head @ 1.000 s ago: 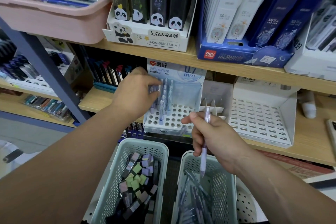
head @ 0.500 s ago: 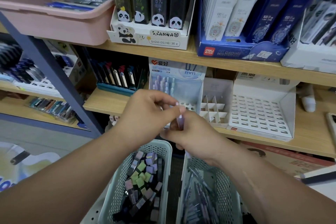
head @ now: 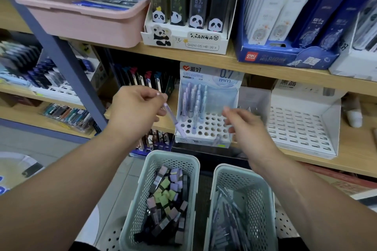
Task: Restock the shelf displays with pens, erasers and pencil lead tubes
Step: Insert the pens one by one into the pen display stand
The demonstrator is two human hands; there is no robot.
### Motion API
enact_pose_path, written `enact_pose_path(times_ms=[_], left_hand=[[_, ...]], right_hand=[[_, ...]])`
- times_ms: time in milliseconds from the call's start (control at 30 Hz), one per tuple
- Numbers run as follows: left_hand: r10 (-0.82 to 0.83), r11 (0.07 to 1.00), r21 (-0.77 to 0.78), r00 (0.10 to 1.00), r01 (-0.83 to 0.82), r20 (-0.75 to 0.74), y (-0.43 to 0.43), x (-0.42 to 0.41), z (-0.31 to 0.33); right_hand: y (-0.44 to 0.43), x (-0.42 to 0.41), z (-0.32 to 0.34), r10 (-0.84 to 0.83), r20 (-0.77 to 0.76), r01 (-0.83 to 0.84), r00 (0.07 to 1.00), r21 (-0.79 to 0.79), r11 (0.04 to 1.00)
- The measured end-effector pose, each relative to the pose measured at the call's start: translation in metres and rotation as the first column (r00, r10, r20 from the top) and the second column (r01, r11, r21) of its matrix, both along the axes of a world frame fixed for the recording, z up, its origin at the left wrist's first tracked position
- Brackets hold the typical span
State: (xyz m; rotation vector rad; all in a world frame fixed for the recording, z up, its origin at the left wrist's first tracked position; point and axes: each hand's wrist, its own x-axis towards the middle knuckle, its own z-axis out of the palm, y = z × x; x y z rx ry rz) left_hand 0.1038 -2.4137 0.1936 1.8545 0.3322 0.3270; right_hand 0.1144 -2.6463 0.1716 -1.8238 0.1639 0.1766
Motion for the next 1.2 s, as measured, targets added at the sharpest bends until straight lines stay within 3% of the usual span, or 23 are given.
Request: enact_pose_path(times_ms=[100, 333, 633, 1200], left_hand=[[0.024, 0.986, 0.162, 0.997, -0.035, 0.074, -0.001, 0.004, -0.007], [-0.005, 0.921, 0.385, 0.984, -0.065, 0.180, -0.018, 0.019, -0.016], [-0.028, 0.870, 0.492, 0.995, -0.021, 0.092, -0.033, 0.033, -0.030], [-0.009, 0.880, 0.476, 1.000, -0.004, 0.027, -0.032, 0.048, -0.035]], right_hand=[[-0.012, 0.008, -0.010, -0.084, 0.022, 0.085, 0.996, -0.068, 0.994], [-0.025, 0.012, -0.032, 0.007, -0.081, -0.021, 0.997, -0.177, 0.984], [-0.030, 0.020, -0.043, 0.059, -0.142, -0.076, 0.988, -0.115, 0.990], [-0.026, 0.019, -0.047, 0.113, -0.154, -0.112, 0.982, 0.013, 0.994]])
